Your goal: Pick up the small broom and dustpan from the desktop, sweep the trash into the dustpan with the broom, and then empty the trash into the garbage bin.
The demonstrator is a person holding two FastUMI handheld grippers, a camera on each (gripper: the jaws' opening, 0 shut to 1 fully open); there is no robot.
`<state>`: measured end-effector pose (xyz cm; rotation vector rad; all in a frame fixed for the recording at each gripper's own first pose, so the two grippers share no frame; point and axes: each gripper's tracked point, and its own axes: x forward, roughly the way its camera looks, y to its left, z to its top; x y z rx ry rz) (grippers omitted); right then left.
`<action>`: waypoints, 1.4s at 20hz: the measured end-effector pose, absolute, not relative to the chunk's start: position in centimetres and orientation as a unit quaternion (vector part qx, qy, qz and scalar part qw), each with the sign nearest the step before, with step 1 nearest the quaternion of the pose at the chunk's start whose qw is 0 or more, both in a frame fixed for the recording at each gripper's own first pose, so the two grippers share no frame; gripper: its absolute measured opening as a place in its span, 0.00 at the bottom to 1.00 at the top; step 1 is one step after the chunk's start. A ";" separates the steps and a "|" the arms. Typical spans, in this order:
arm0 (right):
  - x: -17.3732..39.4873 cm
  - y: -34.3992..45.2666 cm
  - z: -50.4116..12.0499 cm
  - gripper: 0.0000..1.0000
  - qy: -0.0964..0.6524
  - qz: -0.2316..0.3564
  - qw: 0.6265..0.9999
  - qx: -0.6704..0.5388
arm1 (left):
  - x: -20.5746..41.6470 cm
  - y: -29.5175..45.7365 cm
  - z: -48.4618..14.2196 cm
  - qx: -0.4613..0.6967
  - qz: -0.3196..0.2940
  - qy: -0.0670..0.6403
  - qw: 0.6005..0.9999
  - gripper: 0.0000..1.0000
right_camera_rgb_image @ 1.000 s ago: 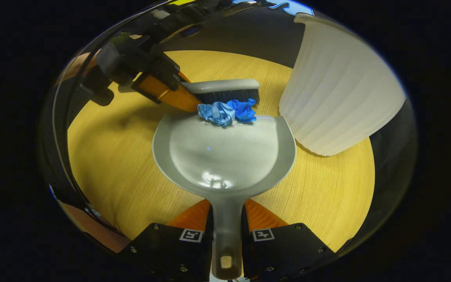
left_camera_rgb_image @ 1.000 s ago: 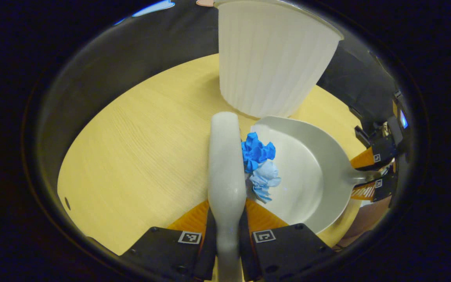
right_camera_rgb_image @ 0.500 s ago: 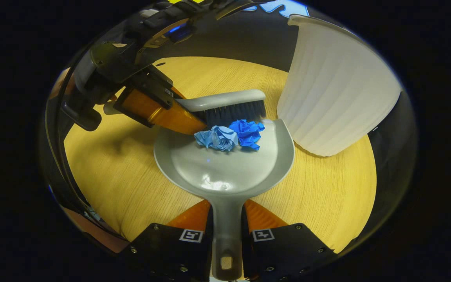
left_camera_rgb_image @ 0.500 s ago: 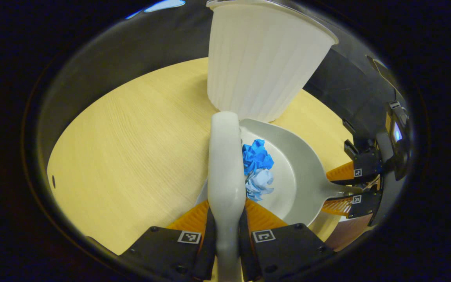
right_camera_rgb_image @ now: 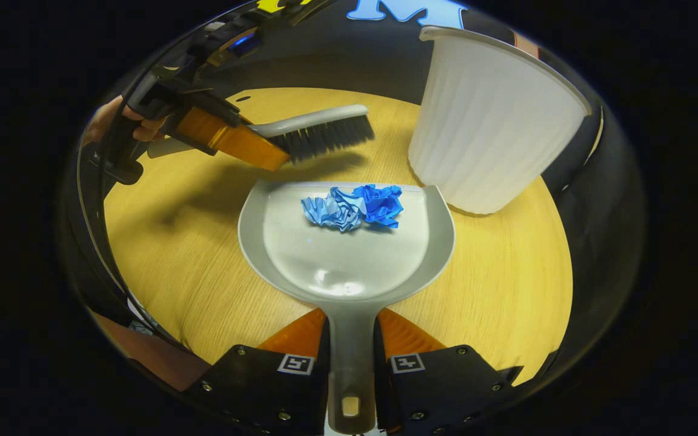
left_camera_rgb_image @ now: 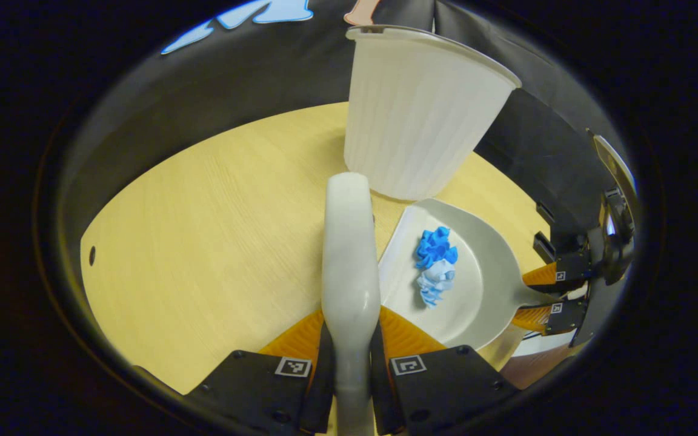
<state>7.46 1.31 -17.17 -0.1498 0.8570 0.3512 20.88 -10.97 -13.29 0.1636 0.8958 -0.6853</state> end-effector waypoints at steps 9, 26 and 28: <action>6.8 2.5 -15.8 0.31 0.420 0.127 0.897 -0.059 | 20.1 0.3 -9.6 0.053 -0.284 0.421 0.860 0.31; 6.3 2.9 -14.9 0.31 0.435 0.159 0.886 0.030 | 13.4 9.0 -7.9 0.013 -0.228 0.422 0.877 0.34; 6.4 2.6 -14.9 0.31 0.440 0.155 0.884 0.024 | 13.0 9.8 -8.1 0.001 -0.221 0.425 0.878 0.34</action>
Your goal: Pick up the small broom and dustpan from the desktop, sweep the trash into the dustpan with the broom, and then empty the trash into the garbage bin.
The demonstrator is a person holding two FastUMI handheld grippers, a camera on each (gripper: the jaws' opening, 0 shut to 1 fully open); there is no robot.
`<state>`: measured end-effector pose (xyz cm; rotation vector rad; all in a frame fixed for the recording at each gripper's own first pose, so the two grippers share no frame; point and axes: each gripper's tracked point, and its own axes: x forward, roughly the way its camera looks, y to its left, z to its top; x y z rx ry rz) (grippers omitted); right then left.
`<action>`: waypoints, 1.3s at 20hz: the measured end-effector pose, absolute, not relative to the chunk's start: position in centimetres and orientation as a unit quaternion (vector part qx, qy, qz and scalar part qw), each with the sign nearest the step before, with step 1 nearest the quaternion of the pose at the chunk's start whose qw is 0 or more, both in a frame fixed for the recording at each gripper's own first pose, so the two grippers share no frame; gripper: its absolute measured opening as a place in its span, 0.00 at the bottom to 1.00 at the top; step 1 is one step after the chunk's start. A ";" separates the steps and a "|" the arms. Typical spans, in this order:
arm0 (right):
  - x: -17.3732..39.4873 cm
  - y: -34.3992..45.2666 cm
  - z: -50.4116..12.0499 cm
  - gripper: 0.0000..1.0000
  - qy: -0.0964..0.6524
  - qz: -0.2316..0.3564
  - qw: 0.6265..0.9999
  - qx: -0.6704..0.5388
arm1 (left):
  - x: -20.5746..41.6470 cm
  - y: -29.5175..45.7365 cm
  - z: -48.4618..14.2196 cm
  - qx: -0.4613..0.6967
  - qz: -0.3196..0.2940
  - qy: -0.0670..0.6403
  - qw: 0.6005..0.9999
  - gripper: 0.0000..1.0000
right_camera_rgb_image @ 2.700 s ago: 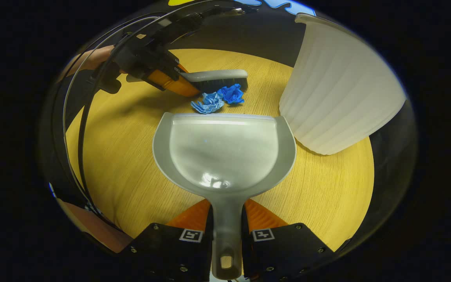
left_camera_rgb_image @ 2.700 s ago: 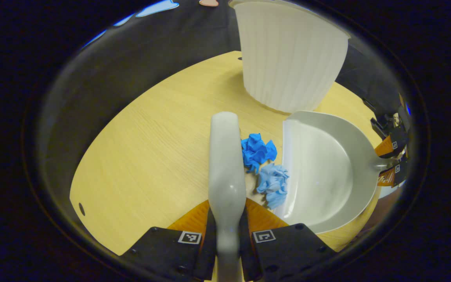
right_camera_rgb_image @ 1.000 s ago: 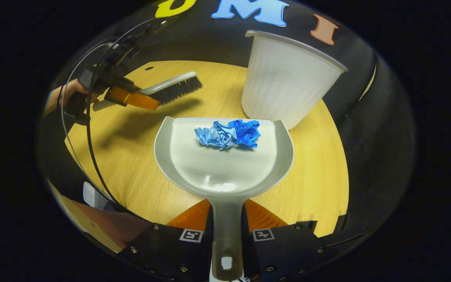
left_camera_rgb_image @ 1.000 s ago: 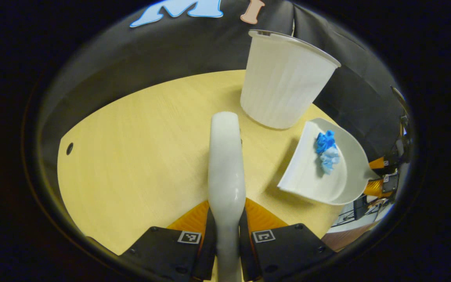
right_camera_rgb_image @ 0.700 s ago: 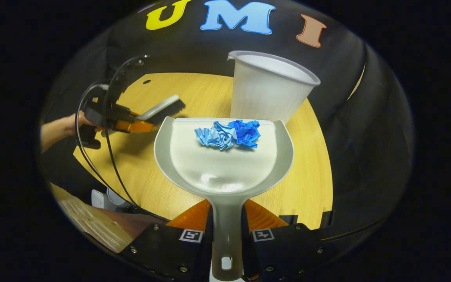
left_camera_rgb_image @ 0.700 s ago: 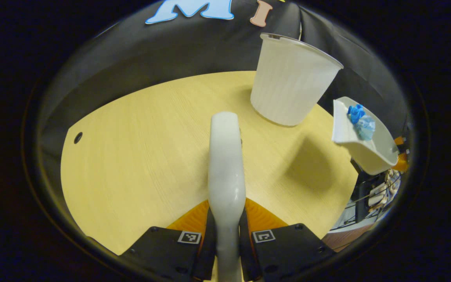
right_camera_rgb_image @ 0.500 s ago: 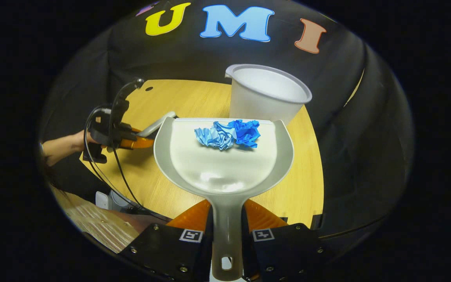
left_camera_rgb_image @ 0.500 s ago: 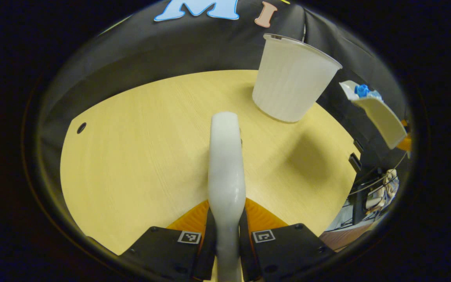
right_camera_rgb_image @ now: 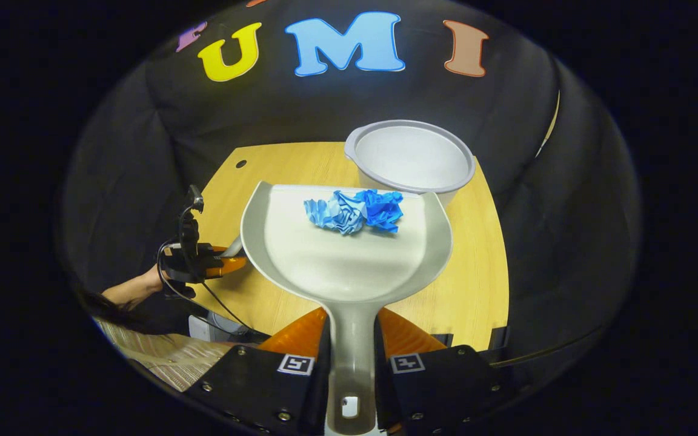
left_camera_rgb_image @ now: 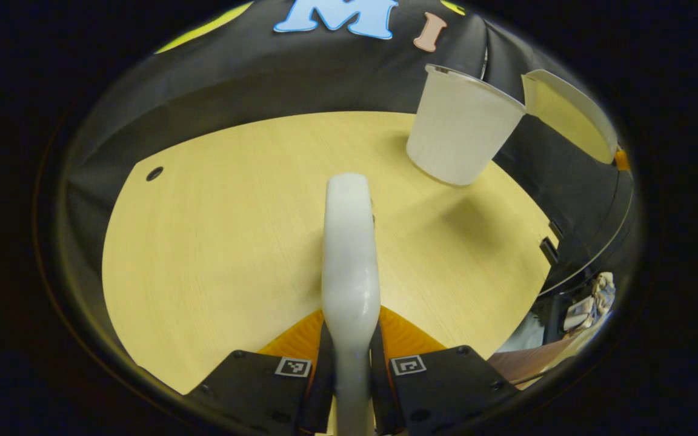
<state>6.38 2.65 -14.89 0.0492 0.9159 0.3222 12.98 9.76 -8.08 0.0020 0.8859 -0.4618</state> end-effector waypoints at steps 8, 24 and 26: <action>6.8 1.4 -13.6 0.31 0.419 0.141 0.897 0.005 | 13.1 10.6 -8.5 -0.012 -0.209 0.429 0.879 0.36; 17.6 6.5 -9.0 0.31 0.416 0.197 0.824 0.329 | 9.6 9.3 -7.9 -0.031 -0.206 0.423 0.882 0.31; 18.3 6.4 -8.7 0.31 0.407 0.200 0.806 0.381 | 9.2 9.6 -8.0 -0.032 -0.200 0.427 0.881 0.34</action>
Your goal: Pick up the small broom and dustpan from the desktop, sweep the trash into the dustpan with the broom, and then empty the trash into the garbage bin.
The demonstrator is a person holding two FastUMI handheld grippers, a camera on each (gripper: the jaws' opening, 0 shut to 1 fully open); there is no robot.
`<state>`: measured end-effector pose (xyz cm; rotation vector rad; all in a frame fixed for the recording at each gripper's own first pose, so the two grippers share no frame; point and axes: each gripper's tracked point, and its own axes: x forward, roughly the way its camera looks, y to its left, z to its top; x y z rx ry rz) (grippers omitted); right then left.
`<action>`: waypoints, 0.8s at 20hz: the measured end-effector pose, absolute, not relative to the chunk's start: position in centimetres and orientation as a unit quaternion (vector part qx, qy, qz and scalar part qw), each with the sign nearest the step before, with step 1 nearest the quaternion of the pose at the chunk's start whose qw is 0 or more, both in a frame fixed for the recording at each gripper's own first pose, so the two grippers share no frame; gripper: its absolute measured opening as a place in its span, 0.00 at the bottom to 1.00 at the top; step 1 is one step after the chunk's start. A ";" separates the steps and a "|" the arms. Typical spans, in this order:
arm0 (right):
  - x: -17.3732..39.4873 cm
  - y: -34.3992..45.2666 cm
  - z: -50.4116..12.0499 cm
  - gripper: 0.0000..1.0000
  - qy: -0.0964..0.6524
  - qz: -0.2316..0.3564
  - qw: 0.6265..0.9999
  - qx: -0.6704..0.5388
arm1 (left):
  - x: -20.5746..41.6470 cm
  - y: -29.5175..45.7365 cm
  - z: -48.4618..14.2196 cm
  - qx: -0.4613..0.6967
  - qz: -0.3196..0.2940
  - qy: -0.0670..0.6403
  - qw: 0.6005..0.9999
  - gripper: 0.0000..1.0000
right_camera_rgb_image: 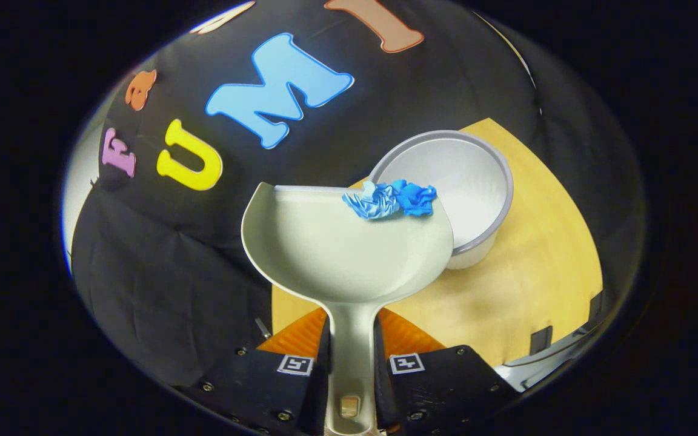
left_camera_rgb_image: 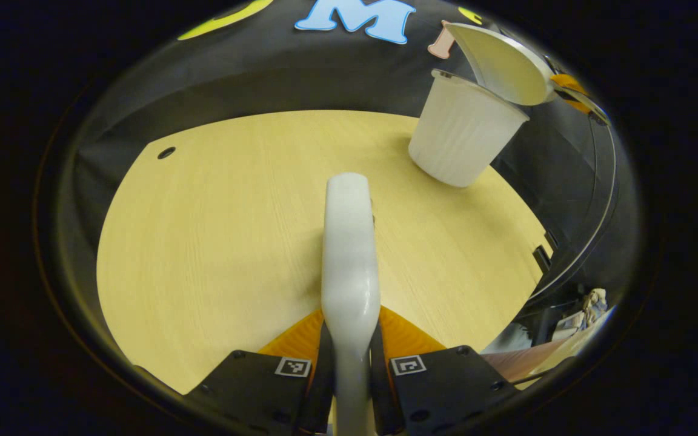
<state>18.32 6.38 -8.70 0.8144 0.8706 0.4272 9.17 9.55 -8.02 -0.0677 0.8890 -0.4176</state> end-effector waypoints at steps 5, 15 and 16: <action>19.7 6.9 -6.2 0.31 0.375 0.220 0.702 0.564 | 8.6 9.8 -8.1 -0.033 -0.192 0.432 0.880 0.34; 20.7 6.1 -5.3 0.30 0.319 0.258 0.629 0.660 | 6.9 7.1 -7.4 -0.019 -0.189 0.434 0.881 0.36; 20.5 6.1 -5.0 0.31 0.314 0.265 0.623 0.665 | 6.6 6.5 -7.3 -0.021 -0.187 0.434 0.881 0.36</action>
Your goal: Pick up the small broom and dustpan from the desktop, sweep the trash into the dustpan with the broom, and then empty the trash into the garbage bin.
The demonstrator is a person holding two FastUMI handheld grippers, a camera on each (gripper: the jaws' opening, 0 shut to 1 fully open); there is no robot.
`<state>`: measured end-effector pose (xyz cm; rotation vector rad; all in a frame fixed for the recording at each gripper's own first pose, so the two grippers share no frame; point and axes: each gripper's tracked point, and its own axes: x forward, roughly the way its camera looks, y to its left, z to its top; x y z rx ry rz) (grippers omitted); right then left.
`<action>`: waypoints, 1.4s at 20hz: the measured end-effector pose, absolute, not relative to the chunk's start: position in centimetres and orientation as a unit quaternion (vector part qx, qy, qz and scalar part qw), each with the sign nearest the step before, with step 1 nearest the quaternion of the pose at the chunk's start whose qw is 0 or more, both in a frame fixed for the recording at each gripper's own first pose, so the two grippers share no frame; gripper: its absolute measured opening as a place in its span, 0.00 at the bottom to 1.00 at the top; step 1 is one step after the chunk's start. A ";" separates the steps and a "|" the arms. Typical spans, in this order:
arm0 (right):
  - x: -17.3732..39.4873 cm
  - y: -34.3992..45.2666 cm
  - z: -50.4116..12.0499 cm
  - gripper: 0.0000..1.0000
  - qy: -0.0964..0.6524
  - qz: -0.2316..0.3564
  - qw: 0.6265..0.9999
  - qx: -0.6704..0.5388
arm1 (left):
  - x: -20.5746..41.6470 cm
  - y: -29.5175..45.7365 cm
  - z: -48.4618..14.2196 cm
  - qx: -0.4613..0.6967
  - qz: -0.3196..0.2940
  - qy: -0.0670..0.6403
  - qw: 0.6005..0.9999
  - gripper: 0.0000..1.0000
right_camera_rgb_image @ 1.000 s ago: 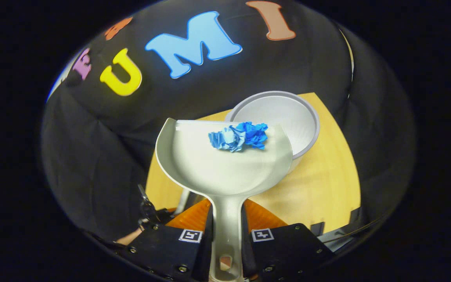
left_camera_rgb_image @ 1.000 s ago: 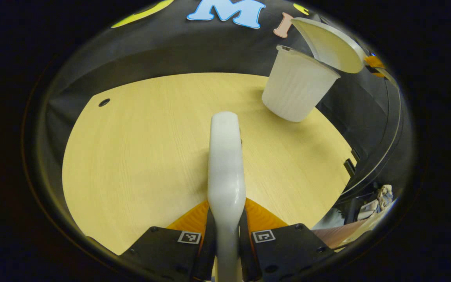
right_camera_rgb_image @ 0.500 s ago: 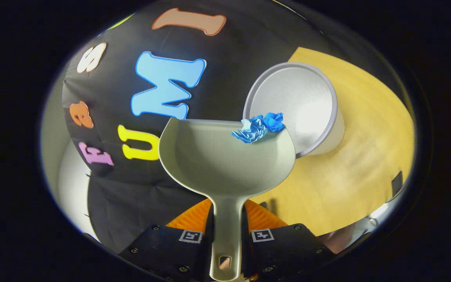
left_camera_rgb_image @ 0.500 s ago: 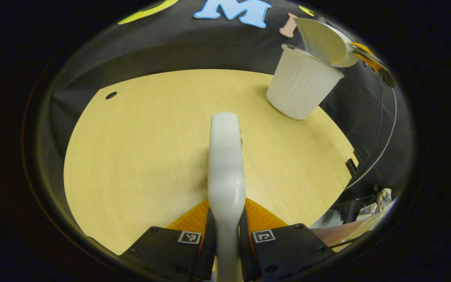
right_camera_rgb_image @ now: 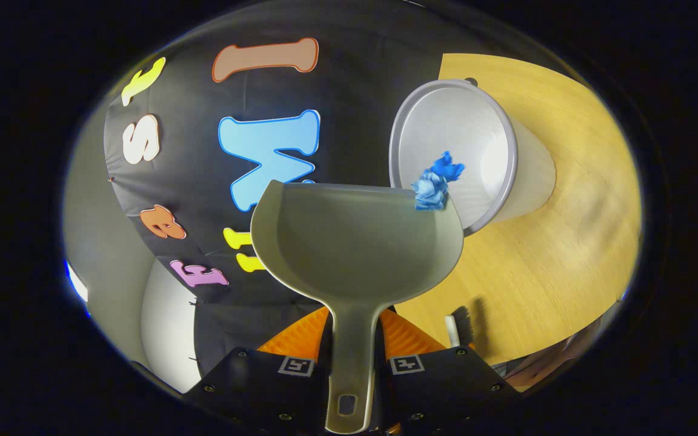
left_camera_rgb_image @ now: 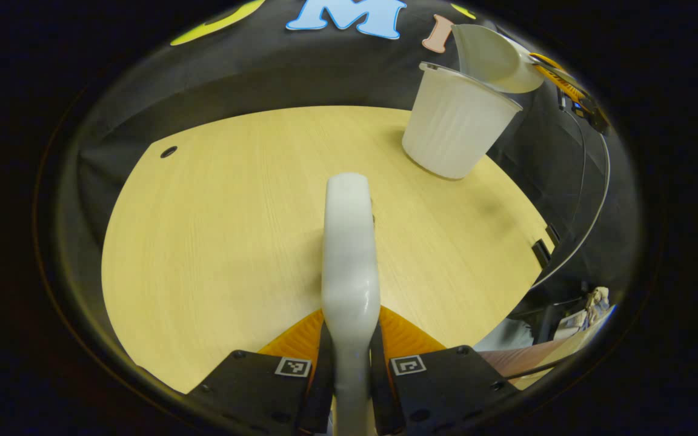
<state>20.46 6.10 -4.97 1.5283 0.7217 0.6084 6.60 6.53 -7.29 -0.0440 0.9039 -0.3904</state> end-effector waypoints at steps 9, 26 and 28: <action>15.7 8.1 -3.8 0.31 0.330 0.329 0.635 0.616 | 4.9 5.4 -7.0 -0.051 -0.152 0.422 0.892 0.36; 8.2 22.2 -15.5 0.31 0.372 0.253 0.810 0.376 | 7.7 14.1 -9.6 -0.030 -0.097 0.443 0.891 0.31; 8.8 22.7 -18.1 0.31 0.373 0.236 0.831 0.339 | 7.9 14.1 -9.8 -0.025 -0.100 0.448 0.888 0.36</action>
